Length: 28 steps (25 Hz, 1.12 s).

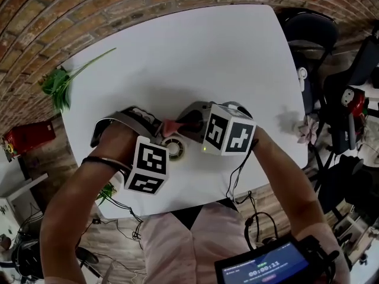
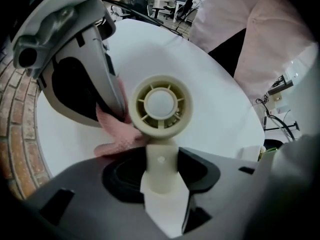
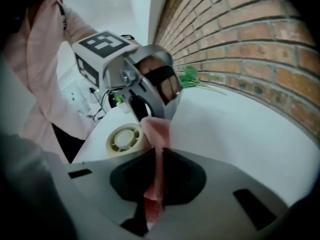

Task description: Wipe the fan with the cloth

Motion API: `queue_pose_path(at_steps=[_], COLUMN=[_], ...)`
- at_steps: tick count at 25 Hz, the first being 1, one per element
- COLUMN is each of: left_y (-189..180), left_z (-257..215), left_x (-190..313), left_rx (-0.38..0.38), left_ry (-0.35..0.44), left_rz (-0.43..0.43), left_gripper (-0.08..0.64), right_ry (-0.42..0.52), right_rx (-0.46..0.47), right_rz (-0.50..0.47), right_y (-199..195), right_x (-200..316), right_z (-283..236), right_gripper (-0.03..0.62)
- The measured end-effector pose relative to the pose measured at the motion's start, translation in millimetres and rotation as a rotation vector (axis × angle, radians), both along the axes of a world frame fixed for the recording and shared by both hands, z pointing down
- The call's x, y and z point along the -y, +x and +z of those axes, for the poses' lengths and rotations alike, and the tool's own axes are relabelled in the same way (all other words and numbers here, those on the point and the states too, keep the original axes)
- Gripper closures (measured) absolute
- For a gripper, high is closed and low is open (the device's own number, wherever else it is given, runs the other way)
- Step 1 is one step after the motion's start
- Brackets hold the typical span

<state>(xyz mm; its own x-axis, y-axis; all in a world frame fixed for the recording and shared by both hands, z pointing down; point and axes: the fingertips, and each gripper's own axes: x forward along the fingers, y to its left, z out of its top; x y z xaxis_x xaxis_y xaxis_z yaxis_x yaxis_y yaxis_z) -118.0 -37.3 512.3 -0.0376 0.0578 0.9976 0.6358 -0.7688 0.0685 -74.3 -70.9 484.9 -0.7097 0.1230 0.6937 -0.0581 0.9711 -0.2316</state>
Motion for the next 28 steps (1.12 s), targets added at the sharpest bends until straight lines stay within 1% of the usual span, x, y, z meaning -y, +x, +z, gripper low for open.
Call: queue_pose_path(at_steps=[2,4,6,8,12,21,25,28], left_y=[0,-1,-1,-1,-1,-1,0,-1], left_z=[0,-1,-1,-2,-1,0,1,0], left_x=[0,0,0,2,2,3,4,4], left_rx=[-0.002,-0.004,-0.004,-0.006,-0.009,0.003,0.006,0.000], left_ry=[-0.001,-0.001,0.001,0.004,0.007,0.012,0.023,0.023], left_rz=[0.009,0.015,0.015,0.016,0.020,0.010,0.000,-0.031], left_gripper=[0.364,0.364,0.364,0.363,0.364,0.364,0.364,0.364], right_ry=[0.052,0.121,0.193,0.256,0.324,0.444,0.446,0.436], right_rx=[0.028,0.049,0.066,0.063,0.026,-0.051,-0.072,-0.079], right_rz=[-0.122,-0.222,-0.299,-0.371,-0.491,-0.596,-0.584,-0.559], right_y=[-6,-9,-12,-15,-13,5,13,19], right_x=[-7,-8,-6,-6,-12,-28,-32,-39], right_z=[-1,-3,-6,-6,0,4,4,5], right_gripper=[0.563,0.563,0.563,0.563,0.565,0.565,0.565,0.565])
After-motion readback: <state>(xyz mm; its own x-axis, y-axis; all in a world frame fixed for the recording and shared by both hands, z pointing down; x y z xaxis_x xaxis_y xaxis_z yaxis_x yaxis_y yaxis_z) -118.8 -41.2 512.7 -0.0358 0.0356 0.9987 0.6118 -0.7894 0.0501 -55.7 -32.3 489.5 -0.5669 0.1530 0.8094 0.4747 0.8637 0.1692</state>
